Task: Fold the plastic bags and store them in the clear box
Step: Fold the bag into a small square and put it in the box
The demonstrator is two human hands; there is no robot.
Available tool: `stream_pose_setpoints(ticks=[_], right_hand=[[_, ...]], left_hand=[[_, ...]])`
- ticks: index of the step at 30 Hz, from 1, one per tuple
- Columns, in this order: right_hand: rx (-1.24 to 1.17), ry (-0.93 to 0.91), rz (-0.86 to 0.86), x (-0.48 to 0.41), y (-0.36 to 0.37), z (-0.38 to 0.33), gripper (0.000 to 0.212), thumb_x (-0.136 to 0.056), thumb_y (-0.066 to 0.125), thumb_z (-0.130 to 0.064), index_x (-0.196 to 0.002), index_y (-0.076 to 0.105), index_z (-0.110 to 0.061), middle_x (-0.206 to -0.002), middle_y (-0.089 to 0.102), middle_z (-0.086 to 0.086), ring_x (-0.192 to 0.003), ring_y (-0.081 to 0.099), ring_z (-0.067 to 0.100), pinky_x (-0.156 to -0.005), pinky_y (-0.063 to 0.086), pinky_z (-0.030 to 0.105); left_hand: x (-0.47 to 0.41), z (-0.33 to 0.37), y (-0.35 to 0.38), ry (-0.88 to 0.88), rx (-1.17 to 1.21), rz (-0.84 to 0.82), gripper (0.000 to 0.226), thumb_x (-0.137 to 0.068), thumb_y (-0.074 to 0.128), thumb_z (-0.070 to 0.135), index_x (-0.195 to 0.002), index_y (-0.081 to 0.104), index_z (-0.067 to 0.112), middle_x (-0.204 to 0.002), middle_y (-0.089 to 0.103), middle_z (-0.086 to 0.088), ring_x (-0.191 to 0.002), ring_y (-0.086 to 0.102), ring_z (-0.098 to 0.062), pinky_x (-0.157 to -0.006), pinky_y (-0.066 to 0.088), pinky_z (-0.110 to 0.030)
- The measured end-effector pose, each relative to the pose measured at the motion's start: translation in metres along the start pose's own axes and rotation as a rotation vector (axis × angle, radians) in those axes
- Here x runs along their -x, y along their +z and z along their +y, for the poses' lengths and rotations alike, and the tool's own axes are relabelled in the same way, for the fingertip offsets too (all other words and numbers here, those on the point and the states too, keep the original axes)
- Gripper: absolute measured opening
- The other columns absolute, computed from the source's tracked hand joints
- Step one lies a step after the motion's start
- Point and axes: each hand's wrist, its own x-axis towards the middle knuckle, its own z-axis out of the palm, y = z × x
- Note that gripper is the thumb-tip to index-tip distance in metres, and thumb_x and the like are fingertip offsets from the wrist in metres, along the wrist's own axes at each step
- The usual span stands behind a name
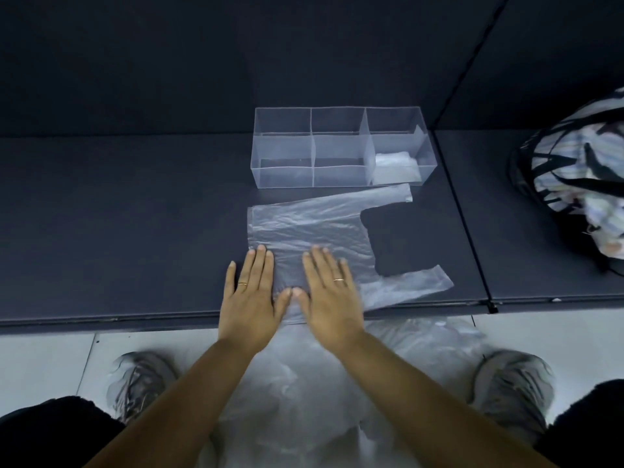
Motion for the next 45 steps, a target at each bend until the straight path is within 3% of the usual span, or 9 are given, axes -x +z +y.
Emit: stream_pose_setpoints(ticks=[7, 11, 16, 21, 25, 31, 36, 41, 45], right_hand=[[0.093, 0.411, 0.109, 0.033, -0.028, 0.148, 0.063, -0.099, 0.019, -0.047, -0.154, 0.007, -0.018, -0.162, 0.001, 0.004, -0.149, -0.001, 0.02, -0.119, -0.005, 0.041], [0.086, 0.574, 0.158, 0.052, -0.048, 0.18, 0.063, -0.1, 0.03, -0.04, -0.153, 0.014, -0.01, -0.161, 0.007, 0.012, -0.148, 0.005, 0.027, -0.119, 0.002, 0.046], [-0.074, 0.203, 0.292, 0.063, -0.052, 0.115, 0.06, -0.093, 0.057, -0.032, -0.142, 0.041, -0.002, -0.153, 0.03, 0.017, -0.141, 0.027, 0.034, -0.117, 0.018, 0.049], [-0.169, -0.228, 0.037, 0.06, -0.027, 0.024, 0.077, -0.081, 0.068, -0.046, -0.145, 0.038, -0.015, -0.157, 0.024, 0.004, -0.144, 0.023, 0.024, -0.118, 0.003, 0.033], [-0.199, -0.209, 0.012, 0.043, -0.012, -0.013, 0.065, -0.081, 0.069, -0.032, -0.139, 0.043, -0.017, -0.153, 0.03, 0.002, -0.14, 0.028, 0.021, -0.116, 0.01, 0.032], [-0.308, -0.137, 0.186, 0.041, -0.032, 0.018, 0.004, -0.081, 0.07, -0.007, -0.084, 0.072, -0.009, -0.094, 0.07, 0.005, -0.089, 0.063, 0.03, -0.081, 0.048, 0.039], [-0.448, 0.072, 0.023, 0.055, -0.075, 0.093, 0.009, -0.086, 0.07, -0.014, -0.084, 0.075, -0.007, -0.087, 0.07, 0.004, -0.082, 0.063, 0.019, -0.075, 0.044, 0.023], [-0.582, 0.186, -0.222, 0.049, -0.113, 0.139, 0.027, -0.093, 0.061, -0.028, -0.09, 0.075, -0.006, -0.088, 0.072, 0.01, -0.087, 0.066, 0.024, -0.082, 0.048, 0.029], [-0.839, 0.287, -0.177, 0.03, -0.123, 0.147, 0.022, -0.093, 0.06, -0.027, -0.094, 0.076, -0.013, -0.095, 0.074, 0.004, -0.09, 0.066, 0.016, -0.085, 0.05, 0.029]], left_hand=[[-0.004, -0.002, 0.003, 0.012, -0.019, -0.042, 0.083, -0.081, -0.026, 0.064, -0.147, -0.016, 0.015, -0.16, -0.011, -0.003, -0.143, -0.021, -0.014, -0.116, -0.017, -0.039], [0.003, -0.003, -0.004, 0.101, 0.021, 0.041, 0.086, -0.088, -0.006, 0.069, -0.149, 0.004, 0.009, -0.159, 0.002, -0.008, -0.147, -0.002, -0.021, -0.119, -0.004, -0.046], [0.048, -0.019, 0.002, 0.453, -0.084, 0.191, 0.062, -0.088, 0.056, 0.041, -0.139, 0.047, 0.008, -0.145, 0.047, -0.009, -0.134, 0.044, -0.026, -0.109, 0.036, -0.051], [0.052, -0.022, -0.015, 0.445, -0.024, 0.336, 0.048, -0.078, 0.039, 0.002, -0.112, 0.071, 0.011, -0.12, 0.068, -0.006, -0.106, 0.067, -0.023, -0.093, 0.05, -0.047], [0.045, -0.015, -0.036, 0.47, 0.107, 0.361, 0.023, -0.067, 0.068, 0.004, -0.086, 0.078, 0.014, -0.094, 0.075, -0.001, -0.084, 0.072, -0.017, -0.082, 0.055, -0.034], [0.032, -0.032, -0.068, 0.176, 0.512, -0.041, 0.017, -0.092, 0.063, 0.025, -0.094, 0.077, 0.015, -0.095, 0.075, 0.002, -0.089, 0.067, -0.013, -0.082, 0.049, -0.029], [0.01, -0.05, -0.092, -0.181, 0.958, -0.241, 0.007, -0.079, 0.078, 0.023, -0.083, 0.078, 0.019, -0.08, 0.074, 0.013, -0.072, 0.064, 0.009, -0.071, 0.045, -0.003], [-0.012, -0.062, -0.096, -0.298, 1.079, -0.301, 0.005, -0.083, 0.073, 0.023, -0.081, 0.074, 0.028, -0.086, 0.072, 0.014, -0.087, 0.064, 0.0, -0.087, 0.043, -0.017], [-0.036, -0.061, -0.101, -0.367, 1.172, -0.251, 0.009, -0.082, 0.074, 0.025, -0.091, 0.075, 0.021, -0.103, 0.072, 0.002, -0.106, 0.062, -0.014, -0.105, 0.041, -0.032]])
